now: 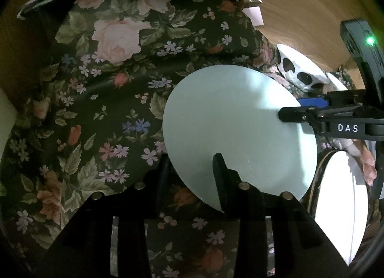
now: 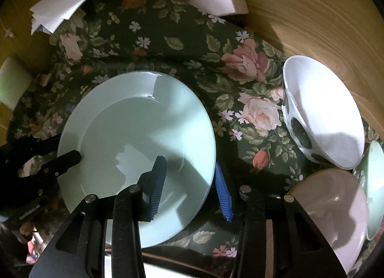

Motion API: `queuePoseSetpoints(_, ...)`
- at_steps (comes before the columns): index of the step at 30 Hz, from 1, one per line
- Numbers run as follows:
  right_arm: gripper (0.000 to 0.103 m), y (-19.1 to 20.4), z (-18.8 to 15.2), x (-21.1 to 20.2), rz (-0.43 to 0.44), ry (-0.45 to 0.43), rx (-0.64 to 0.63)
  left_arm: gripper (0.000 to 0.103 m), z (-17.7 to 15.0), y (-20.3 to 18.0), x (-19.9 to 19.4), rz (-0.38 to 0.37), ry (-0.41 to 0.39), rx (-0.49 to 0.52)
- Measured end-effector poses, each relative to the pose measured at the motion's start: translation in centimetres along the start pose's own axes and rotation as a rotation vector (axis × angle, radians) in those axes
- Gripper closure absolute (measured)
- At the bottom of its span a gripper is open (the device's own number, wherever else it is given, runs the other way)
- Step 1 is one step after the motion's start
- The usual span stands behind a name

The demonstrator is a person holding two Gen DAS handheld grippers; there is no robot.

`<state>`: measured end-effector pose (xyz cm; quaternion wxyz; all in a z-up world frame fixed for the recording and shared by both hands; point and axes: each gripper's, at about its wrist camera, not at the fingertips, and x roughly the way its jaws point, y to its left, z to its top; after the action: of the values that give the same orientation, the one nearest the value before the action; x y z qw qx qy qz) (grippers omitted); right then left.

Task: Organize plates and bowls
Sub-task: 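Lift the mint green plate with both grippers and carry it over the white plate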

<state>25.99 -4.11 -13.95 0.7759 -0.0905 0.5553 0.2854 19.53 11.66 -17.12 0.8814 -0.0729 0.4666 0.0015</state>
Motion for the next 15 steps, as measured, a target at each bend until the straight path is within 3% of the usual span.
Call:
queuePoseSetpoints(5,0.066,1.3,-0.6,0.6,-0.021,-0.014,-0.007,0.067,0.1,-0.4,0.2,0.011,-0.008,-0.003)
queuePoseSetpoints(15,0.078,2.3,-1.7,-1.9,0.044,-0.139,0.013,0.067,-0.4,1.5,-2.1,-0.016,-0.048,-0.073)
